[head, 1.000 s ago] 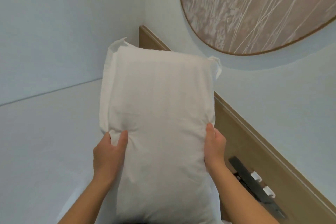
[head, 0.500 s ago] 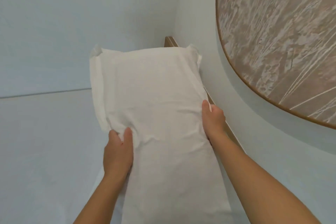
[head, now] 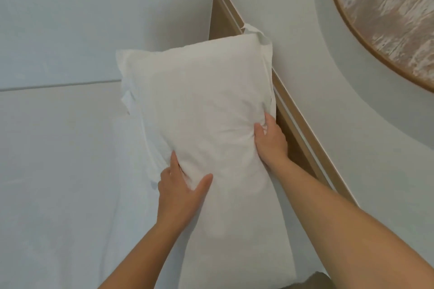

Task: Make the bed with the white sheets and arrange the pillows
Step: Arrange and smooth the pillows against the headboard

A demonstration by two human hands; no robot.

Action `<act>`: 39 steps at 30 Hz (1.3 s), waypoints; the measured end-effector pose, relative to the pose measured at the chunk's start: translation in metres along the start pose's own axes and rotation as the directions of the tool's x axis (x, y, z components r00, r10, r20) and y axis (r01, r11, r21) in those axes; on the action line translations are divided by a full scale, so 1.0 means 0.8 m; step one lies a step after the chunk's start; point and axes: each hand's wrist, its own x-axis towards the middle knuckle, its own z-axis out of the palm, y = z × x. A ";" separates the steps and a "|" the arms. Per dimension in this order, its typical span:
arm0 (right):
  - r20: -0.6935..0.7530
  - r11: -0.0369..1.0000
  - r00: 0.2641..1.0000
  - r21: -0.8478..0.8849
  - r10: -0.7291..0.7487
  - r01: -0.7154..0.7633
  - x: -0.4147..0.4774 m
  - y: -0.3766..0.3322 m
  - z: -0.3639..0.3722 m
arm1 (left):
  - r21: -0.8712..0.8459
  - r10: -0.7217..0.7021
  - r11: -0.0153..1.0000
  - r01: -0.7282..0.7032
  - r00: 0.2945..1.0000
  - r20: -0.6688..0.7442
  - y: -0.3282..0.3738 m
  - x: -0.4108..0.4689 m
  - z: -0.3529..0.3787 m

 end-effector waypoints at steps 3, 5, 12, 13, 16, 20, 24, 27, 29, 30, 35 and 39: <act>0.025 0.999 0.999 0.029 -0.035 0.034 0.022 -0.026 -0.018 | -0.274 -0.332 0.916 0.293 0.937 -0.109 0.017 0.015 -0.006; -0.013 0.992 0.993 0.054 -0.117 0.118 0.024 -0.041 -0.024 | -0.318 -0.341 0.909 0.269 0.919 -0.198 0.030 0.028 -0.015; -0.288 0.875 0.921 0.331 -0.263 0.353 0.039 -0.064 -0.031 | -0.323 -0.014 0.921 -0.219 0.809 -0.588 0.072 0.005 -0.044; -0.283 0.878 0.925 0.336 -0.252 0.341 0.043 -0.063 -0.026 | -0.283 0.011 0.933 -0.223 0.803 -0.595 0.075 0.007 -0.042; -0.264 0.943 0.947 0.224 -0.183 0.244 0.062 -0.055 -0.016 | -0.201 0.026 0.971 -0.133 0.886 -0.462 0.075 0.027 -0.031; -0.295 0.990 0.952 0.084 -0.085 0.115 0.087 -0.051 -0.024 | -0.162 0.041 0.981 -0.107 0.930 -0.365 0.082 0.046 -0.029; -0.235 0.987 0.967 -0.148 -0.097 0.063 0.088 -0.062 -0.019 | -0.044 0.054 0.996 -0.074 0.937 -0.345 0.082 0.047 -0.018; -0.108 0.854 0.928 -0.439 -0.358 0.278 0.074 -0.085 0.007 | 0.245 0.133 0.969 -0.044 0.923 -0.361 0.056 0.060 -0.018; 0.115 0.738 0.882 -0.504 -0.456 0.448 0.062 -0.084 0.037 | 0.262 0.150 0.962 -0.079 0.954 -0.260 0.046 0.070 -0.021; 0.191 0.711 0.870 -0.511 -0.454 0.483 0.060 -0.074 0.052 | 0.317 0.199 0.939 -0.129 0.960 -0.197 0.042 0.075 -0.019; 0.182 0.795 0.935 -0.491 -0.305 0.355 0.102 -0.002 0.098 | 0.548 0.296 0.803 -0.235 0.955 -0.024 0.020 0.111 0.035; 0.203 0.767 0.940 -0.543 -0.275 0.342 0.121 0.034 0.148 | 0.615 0.179 0.767 -0.183 0.981 0.069 -0.024 0.146 0.073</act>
